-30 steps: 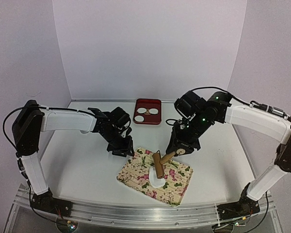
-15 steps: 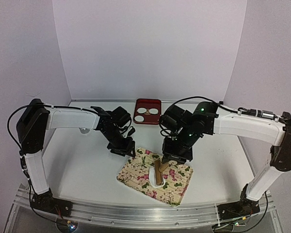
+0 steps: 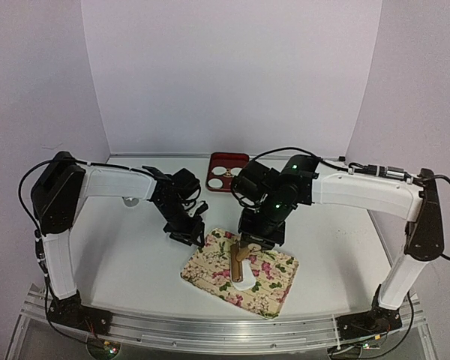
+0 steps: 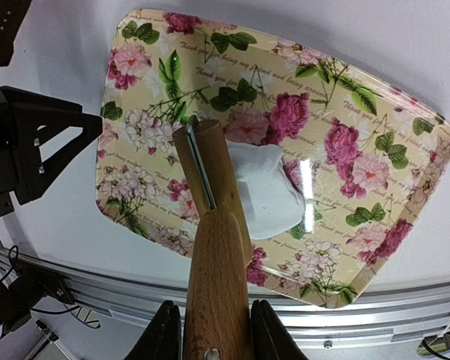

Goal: Roll out the dumpling wrappers from the dough

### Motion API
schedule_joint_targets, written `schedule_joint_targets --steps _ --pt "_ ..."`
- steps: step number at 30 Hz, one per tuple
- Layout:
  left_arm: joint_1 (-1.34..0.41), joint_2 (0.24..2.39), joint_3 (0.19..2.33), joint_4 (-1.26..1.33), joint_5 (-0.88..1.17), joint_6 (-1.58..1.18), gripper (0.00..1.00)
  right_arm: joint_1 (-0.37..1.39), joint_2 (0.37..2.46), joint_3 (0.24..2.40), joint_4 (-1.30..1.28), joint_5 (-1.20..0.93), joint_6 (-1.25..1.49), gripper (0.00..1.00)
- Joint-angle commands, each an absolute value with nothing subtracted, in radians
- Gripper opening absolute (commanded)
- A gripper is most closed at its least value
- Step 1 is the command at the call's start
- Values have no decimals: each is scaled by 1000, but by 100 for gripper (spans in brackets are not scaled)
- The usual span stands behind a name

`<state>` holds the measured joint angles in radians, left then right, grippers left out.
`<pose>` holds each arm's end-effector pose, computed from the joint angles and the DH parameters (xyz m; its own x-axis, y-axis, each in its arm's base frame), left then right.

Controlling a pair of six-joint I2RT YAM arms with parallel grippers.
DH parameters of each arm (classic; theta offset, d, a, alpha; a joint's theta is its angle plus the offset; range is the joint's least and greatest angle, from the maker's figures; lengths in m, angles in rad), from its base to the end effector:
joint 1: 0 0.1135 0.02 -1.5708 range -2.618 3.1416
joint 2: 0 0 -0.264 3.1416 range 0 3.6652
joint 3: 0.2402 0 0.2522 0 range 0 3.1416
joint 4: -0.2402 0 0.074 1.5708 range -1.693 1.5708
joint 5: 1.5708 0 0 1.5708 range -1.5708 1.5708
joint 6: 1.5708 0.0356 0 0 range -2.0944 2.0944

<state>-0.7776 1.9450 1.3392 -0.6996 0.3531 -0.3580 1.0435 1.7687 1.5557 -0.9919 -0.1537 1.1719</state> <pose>0.2623 -0.2755 0.1654 -0.8974 0.4221 -0.1287 0.4361 0.8039 -0.4045 0.1780 0.3165 0.2773 -0.9948 0.1012 -0.0072 0.0906 0.9184 0.3852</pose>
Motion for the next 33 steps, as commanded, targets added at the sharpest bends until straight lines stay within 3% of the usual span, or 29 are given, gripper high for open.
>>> schedule_joint_targets --steps 1,13,33 --pt "-774 1976 1362 -710 373 -322 44 1047 1778 1638 -1061 -118 1201 0" --pt "-774 2005 1357 -703 391 -293 34 1048 1806 1674 -1175 -121 1216 0" --pt "-774 2014 1336 -688 418 -298 4 1053 1855 1620 -1136 -136 1188 0"
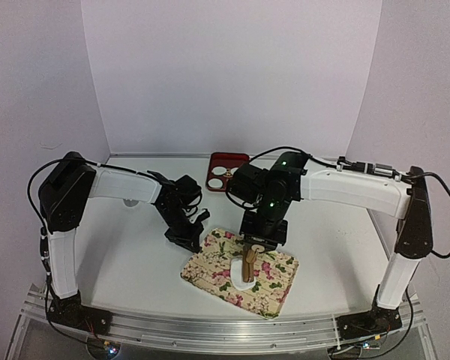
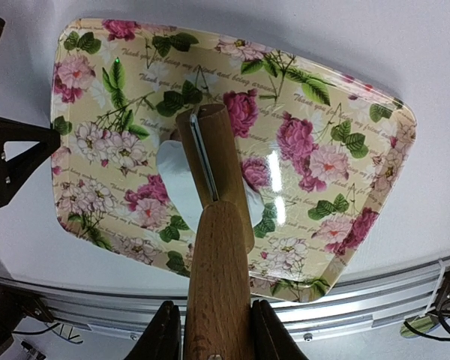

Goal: Roll out the dumpling wrappers from the dough

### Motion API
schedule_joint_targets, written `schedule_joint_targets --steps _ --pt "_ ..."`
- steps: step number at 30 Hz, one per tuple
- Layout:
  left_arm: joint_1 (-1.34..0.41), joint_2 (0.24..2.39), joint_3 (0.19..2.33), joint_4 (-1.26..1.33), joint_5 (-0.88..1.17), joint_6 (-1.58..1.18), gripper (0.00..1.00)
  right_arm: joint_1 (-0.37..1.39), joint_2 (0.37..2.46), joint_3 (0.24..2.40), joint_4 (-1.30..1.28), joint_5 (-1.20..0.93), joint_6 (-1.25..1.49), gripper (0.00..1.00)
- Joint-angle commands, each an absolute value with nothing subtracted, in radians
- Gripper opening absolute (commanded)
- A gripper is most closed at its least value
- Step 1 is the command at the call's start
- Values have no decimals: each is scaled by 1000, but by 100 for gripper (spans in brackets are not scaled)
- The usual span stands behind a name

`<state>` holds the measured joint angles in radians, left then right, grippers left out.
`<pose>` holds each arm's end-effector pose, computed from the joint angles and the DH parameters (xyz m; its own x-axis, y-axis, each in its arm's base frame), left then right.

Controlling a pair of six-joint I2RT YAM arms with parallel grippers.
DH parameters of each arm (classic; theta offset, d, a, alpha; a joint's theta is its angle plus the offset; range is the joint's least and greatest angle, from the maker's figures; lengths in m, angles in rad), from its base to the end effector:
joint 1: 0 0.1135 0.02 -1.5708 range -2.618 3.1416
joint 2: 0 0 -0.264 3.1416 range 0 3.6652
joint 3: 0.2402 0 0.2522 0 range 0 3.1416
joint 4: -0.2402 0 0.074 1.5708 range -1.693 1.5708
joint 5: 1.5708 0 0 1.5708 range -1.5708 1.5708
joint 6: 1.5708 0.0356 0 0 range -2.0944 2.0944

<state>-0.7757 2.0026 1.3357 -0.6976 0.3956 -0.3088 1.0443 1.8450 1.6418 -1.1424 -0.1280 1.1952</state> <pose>0.2631 -0.2773 0.1443 -0.8792 0.4695 -0.0805 0.4569 0.7833 -0.4216 0.1810 0.3204 0.2704 -0.9907 0.1316 0.0338 0.1359 0.9578 0.2534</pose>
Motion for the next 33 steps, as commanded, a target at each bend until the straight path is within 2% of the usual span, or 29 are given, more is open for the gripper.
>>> schedule_joint_targets --steps 1,11,26,33 --pt "-774 2016 1336 -688 419 -298 3 1053 1857 1618 -1133 -139 1188 0" --pt "-774 2019 1338 -689 420 -297 0 1053 1875 1604 -1086 -159 1172 0" --pt "-775 2017 1338 -688 414 -299 0 1055 1844 1784 -1224 -99 1170 0" --pt "-774 2013 1336 -691 407 -299 0 1055 1906 1772 -1207 -117 1151 0"
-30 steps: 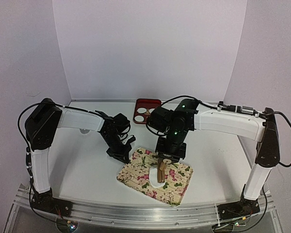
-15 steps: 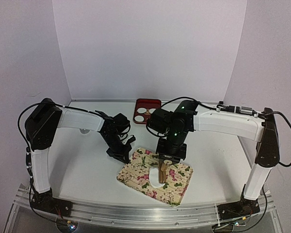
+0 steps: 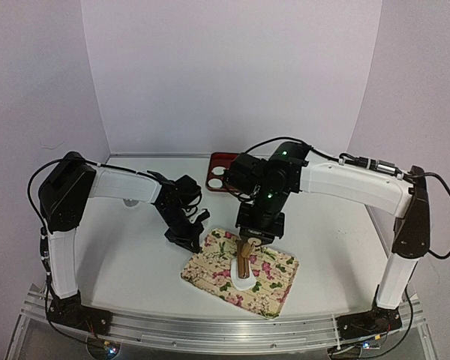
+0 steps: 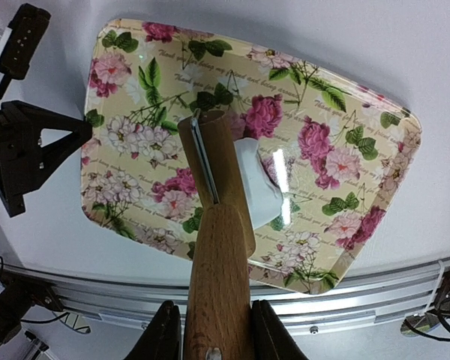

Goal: Roll out the dumpling wrappers from the dough

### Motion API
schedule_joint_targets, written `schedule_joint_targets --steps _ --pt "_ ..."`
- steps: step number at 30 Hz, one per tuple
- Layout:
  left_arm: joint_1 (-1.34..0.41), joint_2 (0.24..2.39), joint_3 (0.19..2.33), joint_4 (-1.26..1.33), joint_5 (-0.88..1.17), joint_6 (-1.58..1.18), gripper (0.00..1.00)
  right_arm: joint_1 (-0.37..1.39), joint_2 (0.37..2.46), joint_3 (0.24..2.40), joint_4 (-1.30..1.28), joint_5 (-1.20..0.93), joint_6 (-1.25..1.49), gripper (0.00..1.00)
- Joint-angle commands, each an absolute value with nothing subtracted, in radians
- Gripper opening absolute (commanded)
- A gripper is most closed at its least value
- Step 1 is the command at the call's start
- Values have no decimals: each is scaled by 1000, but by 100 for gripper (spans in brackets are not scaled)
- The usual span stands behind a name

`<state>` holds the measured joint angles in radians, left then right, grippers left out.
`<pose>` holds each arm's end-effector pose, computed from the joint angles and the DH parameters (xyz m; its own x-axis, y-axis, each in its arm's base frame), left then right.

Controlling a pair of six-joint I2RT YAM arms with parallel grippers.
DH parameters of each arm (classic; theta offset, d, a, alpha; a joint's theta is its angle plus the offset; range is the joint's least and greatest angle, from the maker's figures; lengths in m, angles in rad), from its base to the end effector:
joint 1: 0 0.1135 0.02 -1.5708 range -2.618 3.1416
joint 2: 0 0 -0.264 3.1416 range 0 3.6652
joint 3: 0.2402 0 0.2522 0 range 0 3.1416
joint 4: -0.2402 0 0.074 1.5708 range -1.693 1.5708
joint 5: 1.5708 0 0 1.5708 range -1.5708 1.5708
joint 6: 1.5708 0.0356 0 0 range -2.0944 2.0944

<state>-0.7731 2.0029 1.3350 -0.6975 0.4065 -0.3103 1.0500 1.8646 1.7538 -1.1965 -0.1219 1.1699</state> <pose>0.2634 -0.2767 0.1442 -0.8807 0.4675 -0.0760 0.4518 0.7811 -0.4309 0.1828 0.3275 0.2932 -0.9947 0.1026 0.0064 0.1002 0.9531 0.2856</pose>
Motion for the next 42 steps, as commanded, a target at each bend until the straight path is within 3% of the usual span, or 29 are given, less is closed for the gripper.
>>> schedule_joint_targets --steps 1,42 --pt "-775 2012 1336 -691 406 -299 0 1055 1910 1768 -1204 -116 1150 0" --pt "-775 2031 1350 -705 399 -282 0 1041 1980 1492 -1080 -244 1144 0"
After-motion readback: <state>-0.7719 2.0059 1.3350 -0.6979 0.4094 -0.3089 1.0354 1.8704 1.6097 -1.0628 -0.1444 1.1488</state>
